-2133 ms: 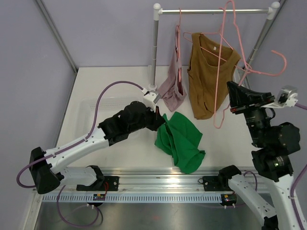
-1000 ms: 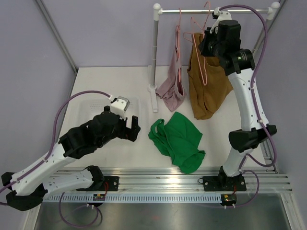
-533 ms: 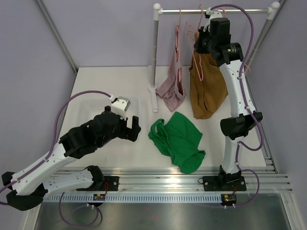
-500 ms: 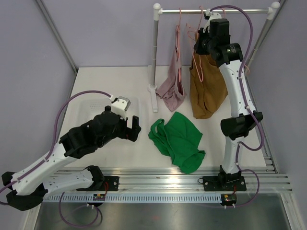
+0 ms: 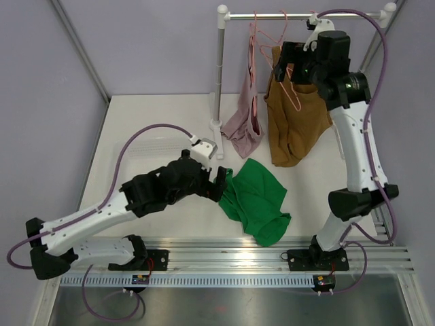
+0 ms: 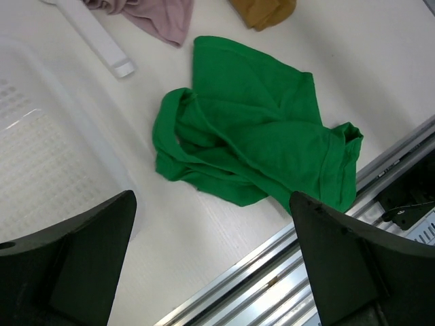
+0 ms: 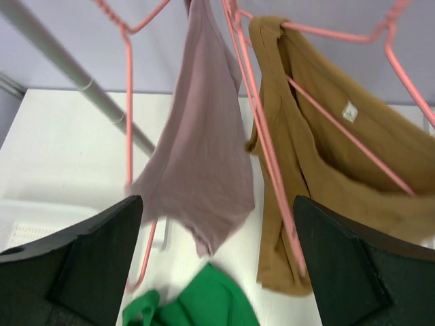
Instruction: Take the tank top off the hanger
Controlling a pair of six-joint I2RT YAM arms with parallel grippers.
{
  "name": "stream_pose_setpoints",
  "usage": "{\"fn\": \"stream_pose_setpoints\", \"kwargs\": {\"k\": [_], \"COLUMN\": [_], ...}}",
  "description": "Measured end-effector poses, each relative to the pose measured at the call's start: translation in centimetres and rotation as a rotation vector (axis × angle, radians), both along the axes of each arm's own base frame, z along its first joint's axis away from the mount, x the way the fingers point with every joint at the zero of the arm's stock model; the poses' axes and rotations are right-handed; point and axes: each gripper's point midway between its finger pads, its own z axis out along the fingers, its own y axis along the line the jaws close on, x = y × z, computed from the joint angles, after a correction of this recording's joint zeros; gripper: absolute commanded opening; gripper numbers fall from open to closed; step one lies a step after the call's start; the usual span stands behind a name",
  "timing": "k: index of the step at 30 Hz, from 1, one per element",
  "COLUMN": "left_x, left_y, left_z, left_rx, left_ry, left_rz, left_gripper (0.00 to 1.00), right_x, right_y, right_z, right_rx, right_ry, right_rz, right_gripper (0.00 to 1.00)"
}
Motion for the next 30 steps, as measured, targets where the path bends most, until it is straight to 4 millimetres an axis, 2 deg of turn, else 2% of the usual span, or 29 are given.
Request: {"fn": "stream_pose_setpoints", "kwargs": {"k": [2,7,10,14,16,19,23,25,26,27,28,30], "left_x": [0.1,0.1,-0.5,-1.4,-1.8,-2.1,-2.1,-2.2,-2.1,-2.1,-2.1,-2.2], "left_y": [-2.3,-7.6,-10.3,-13.2,-14.1,-14.6,-14.9,-15.2,-15.6,-15.8,-16.1,-16.3], "left_z": [-1.1,-5.7,-9.8,-14.3,-16.1,-18.8,-22.2,-23.2,-23.1,-23.0,-23.0,-22.9], "left_rx": [0.004,0.058,0.13,0.225,0.259,0.312,0.362,0.36,0.347,0.335,0.323,0.31], "left_ry": [0.01,0.078,0.135,0.185,0.203,0.234,0.274,0.291,0.292,0.294,0.297,0.298], "left_rz": [-0.031,-0.11,-0.154,-0.196,-0.207,-0.212,-0.204,-0.2,-0.201,-0.2,-0.2,-0.201], "left_gripper": [0.99,0.99,0.99,0.99,0.99,0.99,0.99,0.86,0.74,0.34,0.2,0.03], "right_x": [-3.0,-11.9,-18.2,-24.3,-26.4,-27.3,-27.7,-27.9,-28.1,-28.2,-28.4,-28.9], "right_y": [-0.7,-2.9,-3.8,-4.0,-3.4,-2.5,-1.3,-1.1,-0.9,-0.9,-0.9,-0.7], "right_z": [1.5,5.6,6.4,6.0,6.1,5.1,2.7,2.2,2.1,2.1,2.1,2.3], "right_rx": [0.012,0.077,0.147,0.227,0.263,0.282,0.293,0.295,0.298,0.299,0.3,0.302], "right_ry": [-0.022,-0.158,-0.261,-0.346,-0.381,-0.369,-0.307,-0.292,-0.287,-0.287,-0.289,-0.295], "right_rz": [-0.002,-0.006,0.021,0.085,0.141,0.199,0.267,0.282,0.291,0.295,0.302,0.316], "right_gripper": [0.99,0.99,0.99,0.99,1.0,0.99,0.99,0.99,0.99,0.99,1.0,1.0]}}
